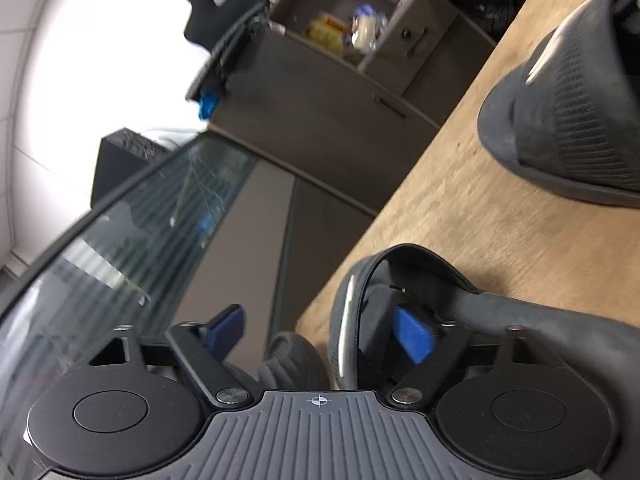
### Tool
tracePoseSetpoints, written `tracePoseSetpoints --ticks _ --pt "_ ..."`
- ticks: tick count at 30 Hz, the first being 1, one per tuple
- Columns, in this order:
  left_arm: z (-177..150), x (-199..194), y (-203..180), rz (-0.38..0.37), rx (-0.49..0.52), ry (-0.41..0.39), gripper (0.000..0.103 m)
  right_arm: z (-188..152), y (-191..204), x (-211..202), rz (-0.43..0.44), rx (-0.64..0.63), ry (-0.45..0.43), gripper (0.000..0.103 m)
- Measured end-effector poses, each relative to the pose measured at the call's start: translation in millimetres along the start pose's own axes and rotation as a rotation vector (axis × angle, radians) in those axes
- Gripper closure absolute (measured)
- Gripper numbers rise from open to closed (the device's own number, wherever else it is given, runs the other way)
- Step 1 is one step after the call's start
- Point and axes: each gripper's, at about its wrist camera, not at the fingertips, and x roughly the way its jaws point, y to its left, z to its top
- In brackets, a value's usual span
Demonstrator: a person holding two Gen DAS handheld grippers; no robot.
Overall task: Organize scattered shoes
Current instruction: 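Close the left tool on the second black slipper while the right tool holds its slipper, then carry both held slippers across the table toward the circled marking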
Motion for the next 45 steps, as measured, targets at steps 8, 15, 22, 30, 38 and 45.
tracePoseSetpoints --ticks 8,15,22,30,38,45 --pt "-2.4 15.7 13.0 -0.078 -0.136 0.028 0.092 2.9 2.2 3.3 0.023 -0.009 0.001 0.056" --pt "-13.5 -4.0 27.7 -0.092 -0.276 -0.044 0.091 2.8 -5.9 2.1 0.044 0.019 -0.01 0.069" --pt "-15.7 -30.6 34.3 -0.125 -0.343 -0.139 0.091 0.4 -16.8 -2.6 0.049 0.046 -0.013 0.074" --pt "-13.5 -58.5 39.4 -0.171 -0.402 -0.238 0.091 -2.7 -29.1 -11.4 0.03 0.069 -0.017 0.074" --pt "-2.3 -83.4 30.6 -0.214 -0.366 -0.289 0.091 -8.6 -42.7 -26.3 0.024 0.112 -0.043 0.074" --pt "16.0 -89.5 6.4 -0.264 -0.277 -0.298 0.091 -13.6 -53.5 -29.7 0.006 0.129 -0.041 0.074"
